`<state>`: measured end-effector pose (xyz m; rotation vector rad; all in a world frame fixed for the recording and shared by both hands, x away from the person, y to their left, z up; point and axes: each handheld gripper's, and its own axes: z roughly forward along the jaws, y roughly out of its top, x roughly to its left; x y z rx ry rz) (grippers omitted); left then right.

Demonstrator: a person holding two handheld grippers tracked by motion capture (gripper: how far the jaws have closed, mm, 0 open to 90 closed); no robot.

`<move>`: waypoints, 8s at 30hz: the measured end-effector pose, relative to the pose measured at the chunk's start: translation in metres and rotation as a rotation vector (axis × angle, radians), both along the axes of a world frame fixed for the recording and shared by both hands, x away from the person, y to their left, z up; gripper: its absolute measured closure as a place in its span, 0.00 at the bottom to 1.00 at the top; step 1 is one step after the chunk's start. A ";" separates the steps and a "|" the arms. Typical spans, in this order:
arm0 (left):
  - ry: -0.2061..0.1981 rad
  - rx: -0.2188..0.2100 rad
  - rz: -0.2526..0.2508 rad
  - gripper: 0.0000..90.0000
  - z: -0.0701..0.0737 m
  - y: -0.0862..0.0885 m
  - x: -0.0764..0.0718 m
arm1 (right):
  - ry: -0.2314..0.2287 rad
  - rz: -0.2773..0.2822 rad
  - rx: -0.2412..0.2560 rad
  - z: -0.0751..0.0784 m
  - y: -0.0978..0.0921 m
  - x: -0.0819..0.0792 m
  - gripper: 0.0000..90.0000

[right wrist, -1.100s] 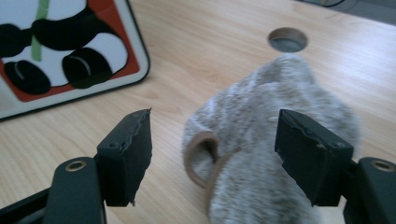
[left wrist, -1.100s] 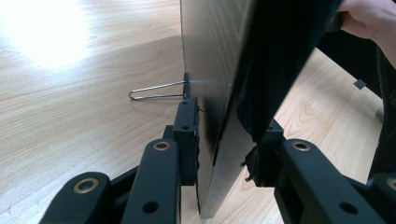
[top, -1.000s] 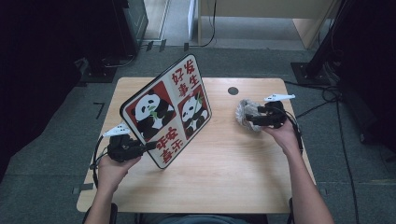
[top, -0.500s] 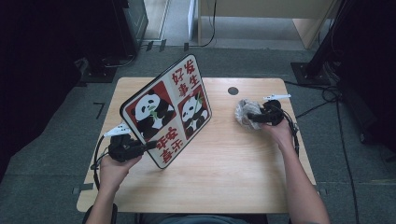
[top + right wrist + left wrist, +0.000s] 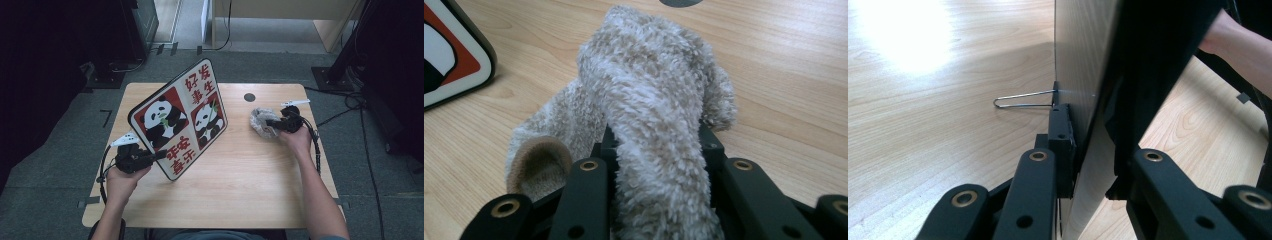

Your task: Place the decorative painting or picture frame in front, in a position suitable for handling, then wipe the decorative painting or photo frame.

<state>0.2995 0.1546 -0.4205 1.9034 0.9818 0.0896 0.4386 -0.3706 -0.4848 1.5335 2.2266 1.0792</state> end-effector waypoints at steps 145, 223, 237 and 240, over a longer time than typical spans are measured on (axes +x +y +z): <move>-0.001 -0.001 -0.058 0.86 -0.001 0.000 -0.001 | -0.072 0.340 0.098 0.119 0.138 0.019 0.73; 0.012 -0.031 -0.071 0.79 -0.001 -0.003 -0.002 | 0.045 0.311 0.132 0.069 0.111 -0.001 0.74; 0.024 -0.057 -0.076 0.79 -0.001 -0.001 -0.001 | -0.018 0.355 0.115 0.136 0.123 0.000 0.74; 0.027 -0.061 -0.079 0.77 -0.001 -0.001 -0.001 | -0.029 0.366 0.111 0.149 0.128 0.001 0.74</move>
